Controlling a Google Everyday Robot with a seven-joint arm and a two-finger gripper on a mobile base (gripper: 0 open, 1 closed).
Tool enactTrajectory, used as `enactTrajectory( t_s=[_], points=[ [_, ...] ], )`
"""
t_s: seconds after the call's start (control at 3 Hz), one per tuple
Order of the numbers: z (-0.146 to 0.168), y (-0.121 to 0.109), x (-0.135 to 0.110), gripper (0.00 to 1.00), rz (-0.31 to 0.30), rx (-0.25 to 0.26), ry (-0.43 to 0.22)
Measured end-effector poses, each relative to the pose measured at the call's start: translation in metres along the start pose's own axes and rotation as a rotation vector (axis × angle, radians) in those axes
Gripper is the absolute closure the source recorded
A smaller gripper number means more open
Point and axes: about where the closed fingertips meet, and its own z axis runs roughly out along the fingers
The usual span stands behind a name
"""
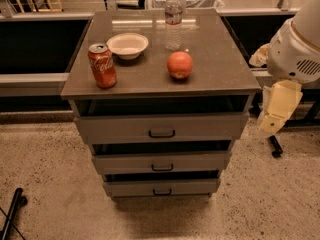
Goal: Open bottom drawer
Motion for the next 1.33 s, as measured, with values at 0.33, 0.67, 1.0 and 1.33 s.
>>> enactTrajectory(
  t_s=[0.33,0.67,1.0,1.33],
  points=[
    [0.000,0.000,0.000,0.00,0.000,0.000,0.000],
    [0.030,0.017,0.008,0.00,0.045,-0.041,-0.087],
    [0.081,0.058,0.013,0.00,0.061,-0.079,-0.259],
    [0.095,0.088,0.030,0.00,0.091,-0.095,-0.324]
  ],
)
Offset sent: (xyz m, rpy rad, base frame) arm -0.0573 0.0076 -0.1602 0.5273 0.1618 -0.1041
